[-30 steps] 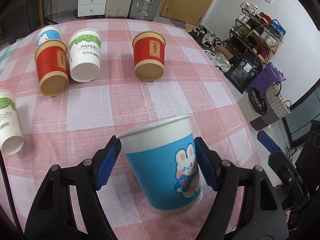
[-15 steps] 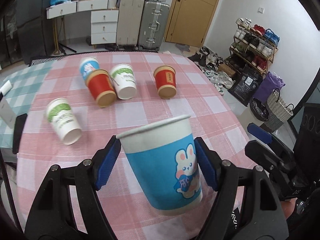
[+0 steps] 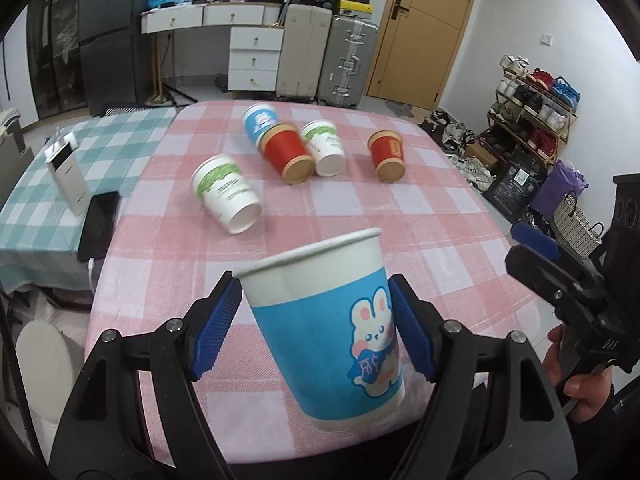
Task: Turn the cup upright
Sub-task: 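Lift the blue bunny cup with the left gripper and carry it aside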
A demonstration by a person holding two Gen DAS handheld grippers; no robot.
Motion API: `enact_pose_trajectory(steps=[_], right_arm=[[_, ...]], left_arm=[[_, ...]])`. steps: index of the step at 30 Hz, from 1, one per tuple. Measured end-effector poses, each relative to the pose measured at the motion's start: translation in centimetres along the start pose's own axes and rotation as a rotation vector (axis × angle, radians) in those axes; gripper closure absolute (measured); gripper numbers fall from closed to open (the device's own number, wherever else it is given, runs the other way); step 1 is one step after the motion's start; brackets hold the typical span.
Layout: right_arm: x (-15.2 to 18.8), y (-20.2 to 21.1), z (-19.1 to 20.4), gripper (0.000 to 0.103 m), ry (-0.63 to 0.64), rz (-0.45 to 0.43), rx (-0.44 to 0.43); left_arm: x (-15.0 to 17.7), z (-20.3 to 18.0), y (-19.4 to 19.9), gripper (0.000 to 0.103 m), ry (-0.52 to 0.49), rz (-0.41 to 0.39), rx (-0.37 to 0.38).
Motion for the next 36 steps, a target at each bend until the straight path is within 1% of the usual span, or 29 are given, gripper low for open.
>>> enact_pose_trajectory(steps=[6,10,13,17,20,23,29,36], right_arm=[[1.8,-1.7,1.8,0.0,0.013,0.064,-0.014],[2.3,-2.1,2.8,0.0,0.046,0.063,-0.013],[2.2,-2.2,3.1,0.001,0.049,0.051,-0.027],[2.1,-2.7,2.9,0.001,0.045,0.046,-0.029],[2.3,-3.4,2.9,0.001,0.044,0.059,-0.038],[2.7,-4.0,3.0,0.001,0.067,0.058,-0.019],[2.9,-5.2,2.7,0.0,0.073,0.072,-0.021],[2.9,-6.2,2.7,0.001,0.081,0.084,-0.024]], left_arm=[[3.2,2.0,-0.4,0.03,0.048,0.057,-0.018],[4.3,2.3,-1.4,0.03,0.066,0.082,-0.019],[4.9,2.1,-2.5,0.03,0.068,0.106,-0.015],[5.7,2.2,-4.3,0.03,0.053,0.148,-0.015],[6.5,2.4,-6.0,0.03,0.046,0.188,-0.015],[7.2,2.4,-7.4,0.03,0.046,0.221,-0.005],[7.5,2.0,-9.6,0.03,0.025,0.262,0.005],[7.6,1.9,-11.0,0.029,0.026,0.283,0.016]])
Point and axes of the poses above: each gripper's, at about its wrist camera, not at the fingertips, and y roughly against the way its jaws point, z to its left, x to its underside, the point moved 8 cm from there along -y, roughly the way its jaws point, and after that the axes turned 8 degrees about -y, right-handed, at the moved point
